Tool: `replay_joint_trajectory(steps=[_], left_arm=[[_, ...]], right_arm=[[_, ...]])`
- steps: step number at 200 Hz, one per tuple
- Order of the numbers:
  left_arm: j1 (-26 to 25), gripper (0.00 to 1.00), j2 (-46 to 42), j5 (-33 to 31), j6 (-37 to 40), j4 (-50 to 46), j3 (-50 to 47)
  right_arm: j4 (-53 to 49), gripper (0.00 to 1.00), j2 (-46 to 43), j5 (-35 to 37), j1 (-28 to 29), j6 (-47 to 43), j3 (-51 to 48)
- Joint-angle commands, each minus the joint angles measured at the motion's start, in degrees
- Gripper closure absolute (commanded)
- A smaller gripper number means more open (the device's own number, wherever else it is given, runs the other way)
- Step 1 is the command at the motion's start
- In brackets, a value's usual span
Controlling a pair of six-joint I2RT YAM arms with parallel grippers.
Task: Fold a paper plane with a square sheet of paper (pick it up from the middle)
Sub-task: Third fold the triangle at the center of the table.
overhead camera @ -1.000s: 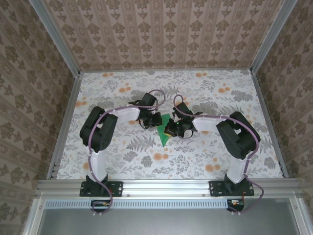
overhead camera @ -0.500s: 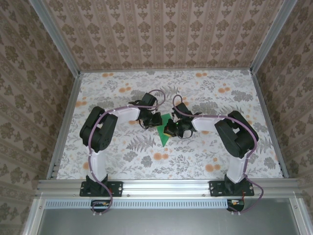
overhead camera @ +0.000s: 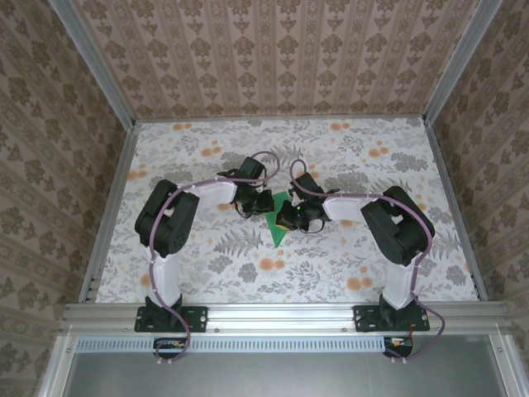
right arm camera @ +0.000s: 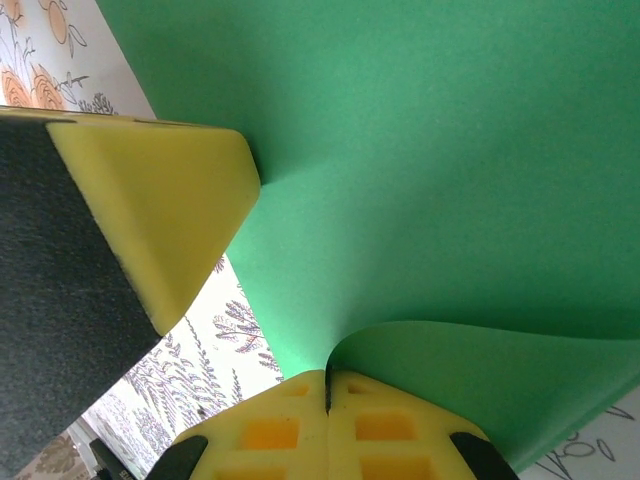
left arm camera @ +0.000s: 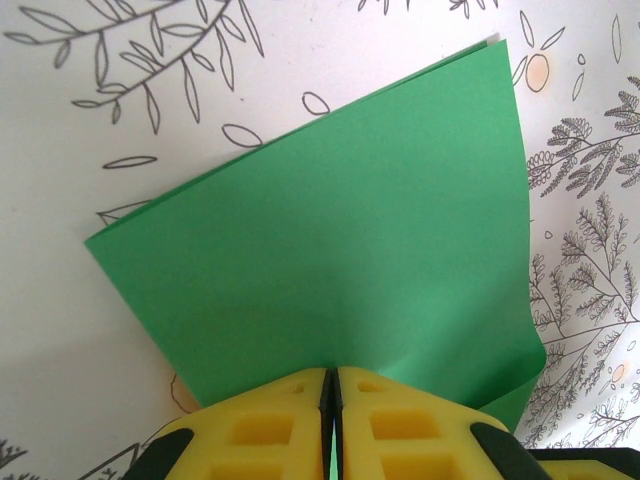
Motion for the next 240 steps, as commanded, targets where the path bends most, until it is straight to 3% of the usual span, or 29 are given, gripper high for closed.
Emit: replay_joint_trajectory(steps=[1, 240], left_arm=[[-0.9, 0.87, 2.6, -0.5, 1.7, -2.8, 0.1], [-0.9, 0.87, 2.5, -0.6, 1.8, -3.3, 0.5]], right_arm=[[-1.0, 0.96, 1.4, -0.6, 0.3, -1.6, 1.7], [-3.6, 0.88, 2.6, -1.8, 0.4, -4.2, 1.8]])
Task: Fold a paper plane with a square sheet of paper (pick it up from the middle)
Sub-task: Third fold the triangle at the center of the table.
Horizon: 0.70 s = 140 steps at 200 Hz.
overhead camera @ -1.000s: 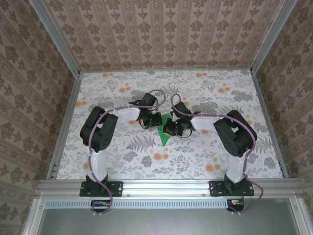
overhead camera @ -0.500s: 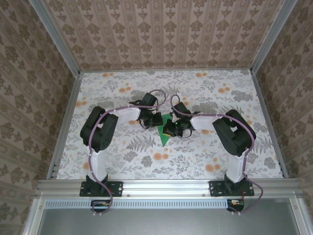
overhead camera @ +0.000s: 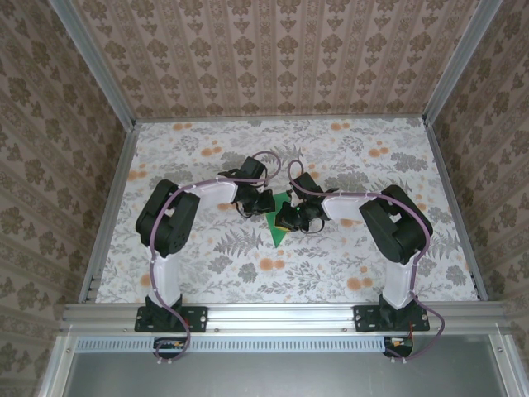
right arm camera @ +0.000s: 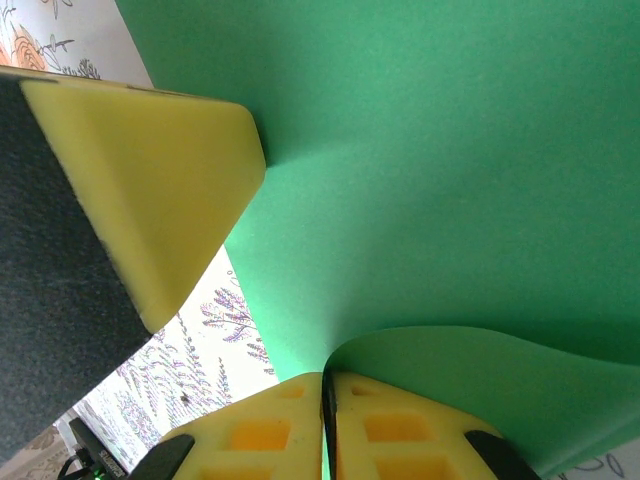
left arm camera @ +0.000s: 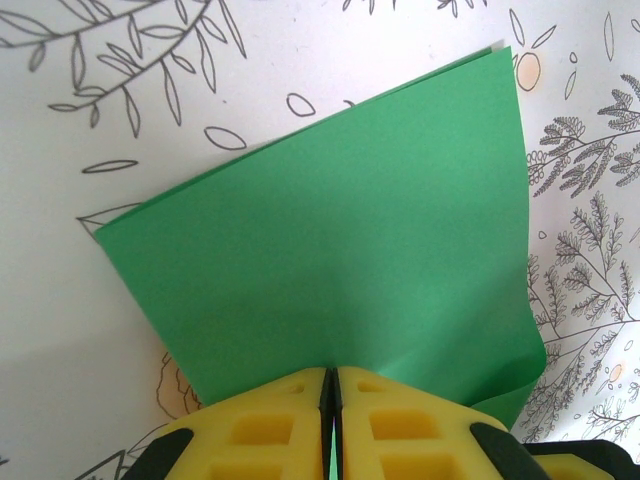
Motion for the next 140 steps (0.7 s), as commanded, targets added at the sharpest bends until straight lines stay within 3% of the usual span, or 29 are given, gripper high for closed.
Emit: replay_joint_trajectory(steps=[1, 55, 110, 140], left_arm=[[-0.7, 0.87, 2.3, -0.6, 1.8, -3.4, 0.2], [0.8, 0.85, -1.4, -1.5, -0.5, -3.8, -0.7], [4.7, 0.83, -9.1, -0.3, -2.7, -1.9, -5.4], [4.8, 0.83, -11.2, 0.9, -3.1, -0.9, -7.5]], right_arm=[[-1.9, 0.88, 1.6, -0.4, 0.4, -0.3, 0.9], [-2.6, 0.71, 2.0, 0.1, 0.5, -0.7, 0.5], [-2.1, 0.69, 1.9, 0.1, 0.4, -0.8, 0.2], [-1.0, 0.61, 1.3, 0.0, 0.4, -1.0, -0.7]])
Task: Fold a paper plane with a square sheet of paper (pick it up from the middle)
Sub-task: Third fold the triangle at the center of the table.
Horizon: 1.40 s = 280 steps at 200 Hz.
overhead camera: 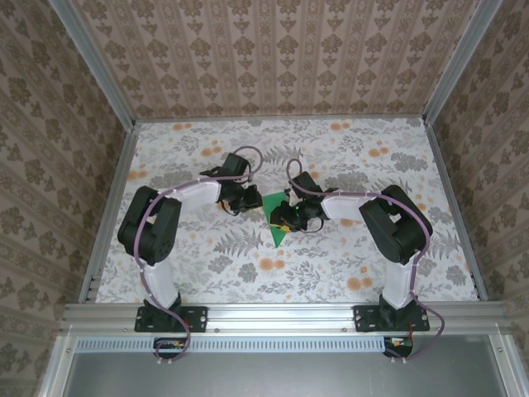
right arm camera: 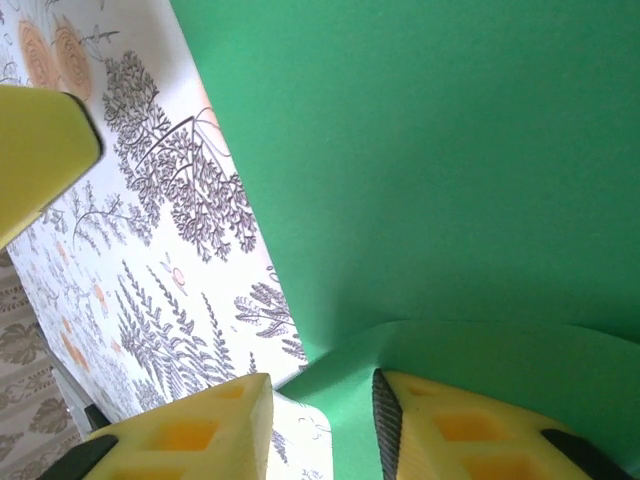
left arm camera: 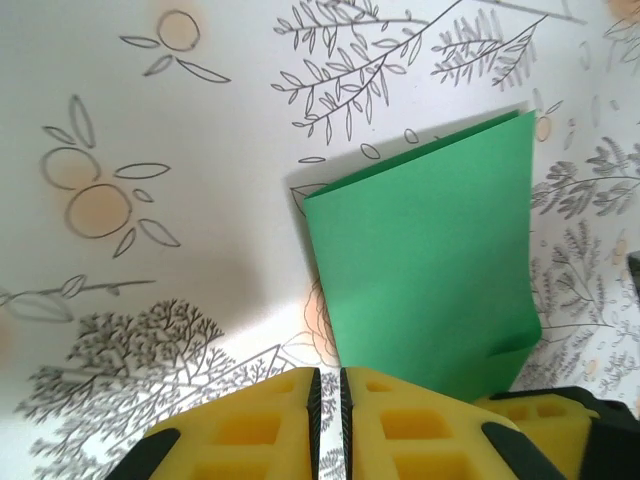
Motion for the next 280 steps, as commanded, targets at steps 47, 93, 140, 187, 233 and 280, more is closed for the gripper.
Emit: replay_joint_trajectory(steps=[47, 93, 140, 187, 233, 280], left_arm=[[-0.3, 0.83, -5.0, 4.3, -3.5, 3.8, -5.7], [-1.4, 0.85, -5.3, 6.5, -4.5, 6.1, -7.4], [-4.1, 0.92, -3.5, 8.5, -6.0, 8.2, -7.7], [-5.9, 0.97, -1.3, 8.3, -6.7, 7.7, -7.6], [-6.5, 1.0, 0.8, 6.9, -6.6, 5.0, -6.5], [-6.9, 1.0, 2.5, 5.8, -6.0, 3.8, -6.4]], right_arm=[[-1.9, 0.67, 1.0, 1.7, 0.3, -0.9, -1.9], [-1.6, 0.81, 1.1, 2.0, 0.1, -1.0, -3.0], [-2.6, 0.96, 1.3, 2.6, -0.1, -1.1, -3.3], [-2.1, 0.97, 1.2, 2.6, -0.4, -0.3, -3.3], [-1.0, 0.97, 1.1, 1.9, -0.5, 0.5, -3.6], [0.7, 0.97, 0.3, 0.6, -1.0, 1.2, -3.6]])
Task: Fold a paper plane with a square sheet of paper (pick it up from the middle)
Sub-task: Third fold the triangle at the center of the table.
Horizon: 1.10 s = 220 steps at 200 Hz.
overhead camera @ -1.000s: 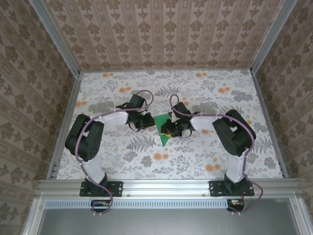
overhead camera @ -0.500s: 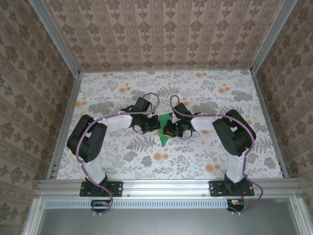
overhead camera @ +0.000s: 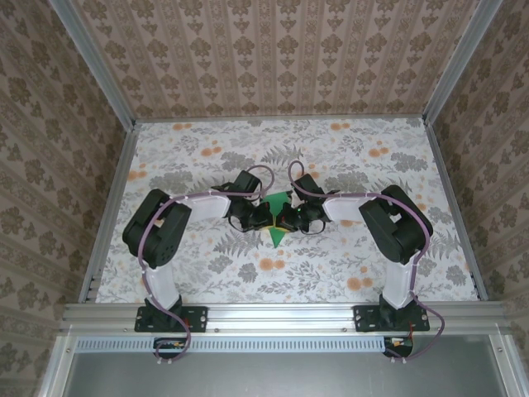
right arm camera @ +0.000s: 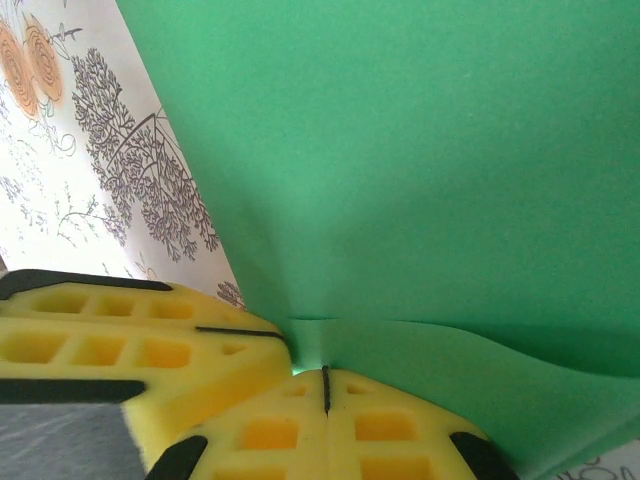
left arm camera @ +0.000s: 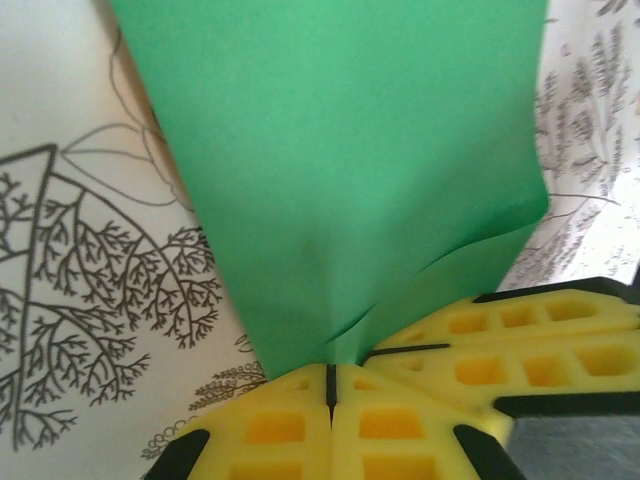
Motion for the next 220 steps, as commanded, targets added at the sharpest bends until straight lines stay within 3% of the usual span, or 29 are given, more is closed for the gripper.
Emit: replay_joint_trajectory(steps=[1, 41, 94, 220], left_arm=[[-0.3, 1.0, 1.3, -1.3, 0.1, -2.6, 0.6], [-0.5, 1.0, 1.6, -4.2, 0.9, -4.8, 0.7], [-0.8, 1.0, 1.1, -6.4, 0.9, -5.1, 0.3], [-1.2, 1.0, 0.7, -7.9, 1.3, -4.6, 0.4]], right_arm=[[-0.9, 0.97, 0.2, 0.5, -0.5, 0.9, -1.6], [5.2, 0.93, -4.8, -2.7, -0.9, 0.4, -4.1], [4.5, 0.92, -9.9, -5.9, 0.7, -1.3, -9.1], [5.0, 0.92, -5.4, -6.6, 3.7, -1.6, -9.6]])
